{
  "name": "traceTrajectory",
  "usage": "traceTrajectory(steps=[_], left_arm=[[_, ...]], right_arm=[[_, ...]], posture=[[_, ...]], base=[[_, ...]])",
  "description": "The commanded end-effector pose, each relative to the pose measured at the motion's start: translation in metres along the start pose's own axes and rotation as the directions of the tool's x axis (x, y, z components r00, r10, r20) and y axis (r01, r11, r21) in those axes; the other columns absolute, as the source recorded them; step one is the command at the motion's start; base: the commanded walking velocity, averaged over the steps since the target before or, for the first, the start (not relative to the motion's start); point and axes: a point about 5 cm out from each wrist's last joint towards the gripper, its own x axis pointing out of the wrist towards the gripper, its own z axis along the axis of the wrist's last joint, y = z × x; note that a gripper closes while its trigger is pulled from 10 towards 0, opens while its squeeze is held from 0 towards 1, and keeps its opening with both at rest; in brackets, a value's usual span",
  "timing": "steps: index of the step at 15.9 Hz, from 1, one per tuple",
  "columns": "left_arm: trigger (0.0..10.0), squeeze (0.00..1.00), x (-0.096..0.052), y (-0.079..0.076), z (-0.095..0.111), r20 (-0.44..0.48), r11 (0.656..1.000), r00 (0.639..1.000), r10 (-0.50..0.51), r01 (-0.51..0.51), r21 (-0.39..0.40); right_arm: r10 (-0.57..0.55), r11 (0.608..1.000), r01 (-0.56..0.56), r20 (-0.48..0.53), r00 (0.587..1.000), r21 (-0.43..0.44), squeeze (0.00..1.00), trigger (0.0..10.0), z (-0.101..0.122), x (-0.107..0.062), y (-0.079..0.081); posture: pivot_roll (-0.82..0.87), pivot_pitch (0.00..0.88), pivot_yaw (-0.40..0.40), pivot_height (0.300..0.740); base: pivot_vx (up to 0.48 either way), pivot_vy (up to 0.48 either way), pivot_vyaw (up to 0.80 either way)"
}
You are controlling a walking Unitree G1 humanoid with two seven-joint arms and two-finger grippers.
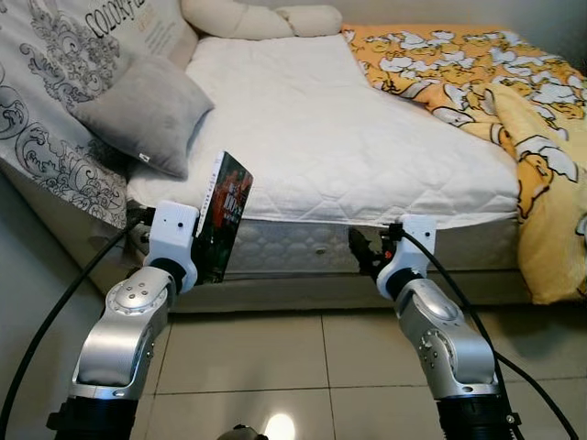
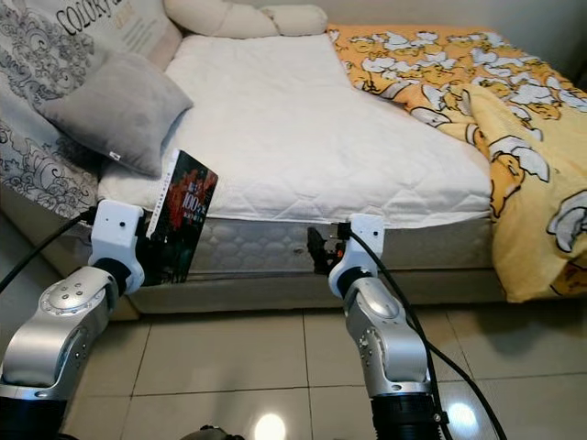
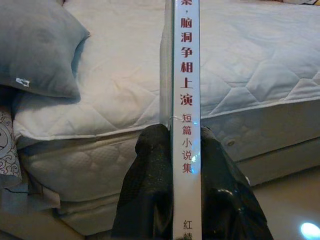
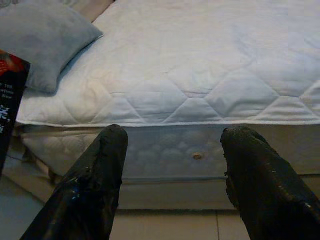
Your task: Clean up the room
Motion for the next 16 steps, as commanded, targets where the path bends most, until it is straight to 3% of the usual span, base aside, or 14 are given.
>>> traceTrajectory(steps=[1, 14, 16], left_arm=[[10.0, 0.0, 0.0012, 0.0003, 0.0148, 0.067, 1.0, 0.998, 0.006, -0.006, 0.01], [10.0, 0.0, 0.0034, 0.0034, 0.0137, 0.057, 1.0, 0.998, 0.001, -0.002, 0.015], [10.0, 0.0, 0.0034, 0.0039, 0.0137, 0.056, 1.0, 0.998, 0.003, -0.003, 0.016]], right_arm=[[-0.003, 1.0, 0.003, 0.01, 1.0, -0.015, 0.0, 10.0, 0.003, -0.0005, -0.001], [0.055, 0.996, -0.055, 0.007, 0.998, -0.068, 0.0, 10.0, 0.0049, 0.0037, 0.0074], [0.064, 0.995, -0.063, 0.007, 0.998, -0.072, 0.0, 10.0, 0.0049, 0.0035, 0.0087]], posture=[[-0.05, 0.0, 0.03, 0.74], [-0.05, 0.0, 0.034, 0.74], [-0.05, 0.0, 0.033, 0.74]], base=[[0.259, 0.0, 0.0], [0.357, 0.0, 0.0], [0.381, 0.0, 0.48]])
